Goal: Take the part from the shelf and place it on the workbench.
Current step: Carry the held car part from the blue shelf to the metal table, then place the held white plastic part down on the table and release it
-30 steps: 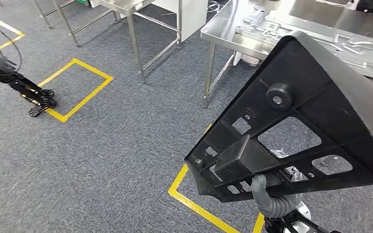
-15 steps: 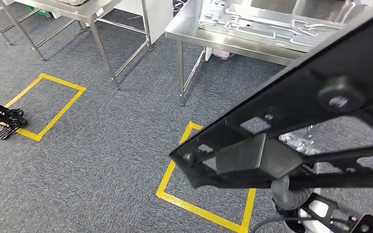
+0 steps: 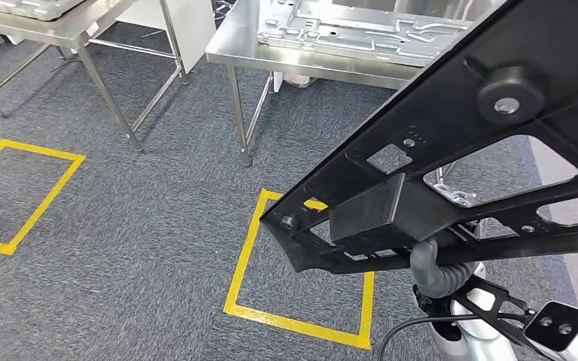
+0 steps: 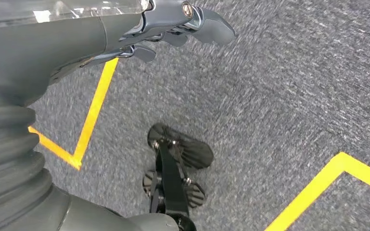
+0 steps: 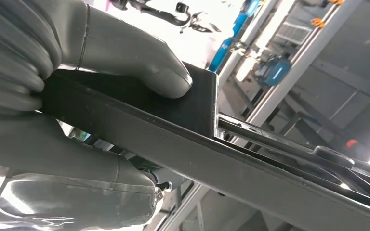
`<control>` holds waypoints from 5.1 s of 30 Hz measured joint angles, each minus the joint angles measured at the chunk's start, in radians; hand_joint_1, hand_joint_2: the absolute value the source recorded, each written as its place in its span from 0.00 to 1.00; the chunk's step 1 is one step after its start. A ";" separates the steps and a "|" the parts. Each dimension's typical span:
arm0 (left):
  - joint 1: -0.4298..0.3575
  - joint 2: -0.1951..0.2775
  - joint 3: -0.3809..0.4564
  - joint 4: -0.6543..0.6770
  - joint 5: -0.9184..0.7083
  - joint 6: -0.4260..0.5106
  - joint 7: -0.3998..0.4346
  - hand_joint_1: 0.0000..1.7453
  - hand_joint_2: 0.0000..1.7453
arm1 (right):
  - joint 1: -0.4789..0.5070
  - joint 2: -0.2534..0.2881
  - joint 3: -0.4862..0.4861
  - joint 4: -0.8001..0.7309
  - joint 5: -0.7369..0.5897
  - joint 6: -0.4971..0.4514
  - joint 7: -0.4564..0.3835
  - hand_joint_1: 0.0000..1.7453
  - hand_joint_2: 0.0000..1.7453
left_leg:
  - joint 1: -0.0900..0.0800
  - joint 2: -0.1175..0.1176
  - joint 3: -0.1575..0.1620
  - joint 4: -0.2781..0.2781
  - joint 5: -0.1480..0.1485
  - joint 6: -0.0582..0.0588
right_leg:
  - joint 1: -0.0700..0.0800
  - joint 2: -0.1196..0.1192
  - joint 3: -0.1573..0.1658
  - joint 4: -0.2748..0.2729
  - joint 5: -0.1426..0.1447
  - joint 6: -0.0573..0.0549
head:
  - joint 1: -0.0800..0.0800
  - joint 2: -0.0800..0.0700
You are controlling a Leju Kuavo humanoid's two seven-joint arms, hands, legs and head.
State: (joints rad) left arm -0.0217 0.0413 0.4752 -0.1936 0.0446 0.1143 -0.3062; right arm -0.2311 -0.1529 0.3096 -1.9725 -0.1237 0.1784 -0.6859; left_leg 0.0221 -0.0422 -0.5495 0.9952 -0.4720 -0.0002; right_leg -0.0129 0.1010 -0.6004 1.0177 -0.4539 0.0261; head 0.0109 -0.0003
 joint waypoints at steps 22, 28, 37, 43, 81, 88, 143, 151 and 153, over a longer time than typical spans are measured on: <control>0.012 -0.004 0.003 -0.003 -0.011 -0.052 -0.023 0.00 1.00 | -0.057 -0.002 0.104 0.121 -0.027 -0.051 0.034 1.00 1.00 | -0.005 0.050 -0.156 0.273 -0.075 -0.040 | 0.007 -0.090 0.068 -0.034 -0.028 -0.045 | 0.001 0.000; 0.016 -0.004 0.008 -0.003 -0.012 -0.041 -0.028 0.00 1.00 | -0.049 -0.002 0.116 0.125 -0.024 -0.058 0.029 1.00 1.00 | -0.016 0.043 -0.051 0.013 0.033 -0.002 | 0.010 -0.076 0.110 -0.034 -0.063 -0.019 | -0.001 0.000; 0.017 -0.006 0.026 -0.003 -0.032 -0.042 -0.029 0.00 1.00 | -0.042 -0.003 0.118 0.140 0.023 -0.112 0.083 1.00 1.00 | -0.011 0.044 0.029 -0.006 -0.023 0.025 | 0.002 -0.091 -0.113 0.246 -0.128 0.011 | 0.003 0.000; 0.012 -0.010 0.031 -0.003 -0.043 -0.045 -0.028 0.00 1.00 | -0.044 -0.005 0.120 0.167 0.032 -0.118 0.076 1.00 1.00 | -0.014 0.047 0.088 -0.010 -0.075 -0.001 | 0.016 -0.104 -0.059 -0.007 0.057 -0.018 | -0.001 0.000; 0.006 -0.014 0.065 -0.004 -0.097 -0.046 -0.026 0.00 1.00 | -0.076 0.023 0.145 0.108 0.010 -0.125 0.053 1.00 1.00 | -0.020 0.051 0.007 0.213 -0.079 -0.019 | 0.018 -0.098 0.009 -0.027 0.026 -0.054 | -0.009 0.000; 0.022 -0.013 0.076 -0.004 -0.118 -0.045 -0.026 0.00 1.00 | -0.082 0.027 0.147 0.127 0.035 -0.162 0.077 1.00 1.00 | -0.011 0.049 -0.121 0.106 -0.044 -0.024 | 0.016 -0.080 0.132 -0.028 -0.079 -0.043 | -0.011 0.000; -0.021 0.012 0.138 -0.007 -0.229 -0.080 -0.056 0.00 1.00 | -0.523 -0.138 -0.182 0.452 1.183 -0.644 0.567 1.00 1.00 | -0.011 0.046 -0.087 0.248 -0.108 -0.034 | 0.007 -0.086 -0.006 0.005 0.014 -0.053 | -0.018 0.000; -0.020 0.027 0.156 -0.008 -0.263 -0.096 -0.071 0.00 1.00 | -0.846 -0.039 0.040 0.889 1.582 -0.420 0.679 1.00 1.00 | -0.028 0.051 -0.122 0.039 0.093 0.003 | 0.022 -0.081 0.047 0.005 -0.034 -0.051 | -0.018 0.000; -0.024 0.031 0.157 -0.009 -0.274 -0.097 -0.070 0.00 1.00 | -0.884 0.006 0.106 0.970 1.591 -0.381 0.657 1.00 1.00 | -0.030 0.050 -0.116 0.024 0.095 0.009 | 0.023 -0.081 0.049 0.000 -0.040 -0.041 | -0.019 0.000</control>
State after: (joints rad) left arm -0.0456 0.0725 0.6327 -0.2030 -0.2297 0.0169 -0.3767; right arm -1.1153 -0.1466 0.4157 -1.0026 1.4676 -0.2026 -0.0290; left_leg -0.0083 0.0082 -0.6656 1.0190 -0.3769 0.0090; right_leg 0.0100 0.0203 -0.5512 1.0175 -0.4938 -0.0150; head -0.0079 -0.0002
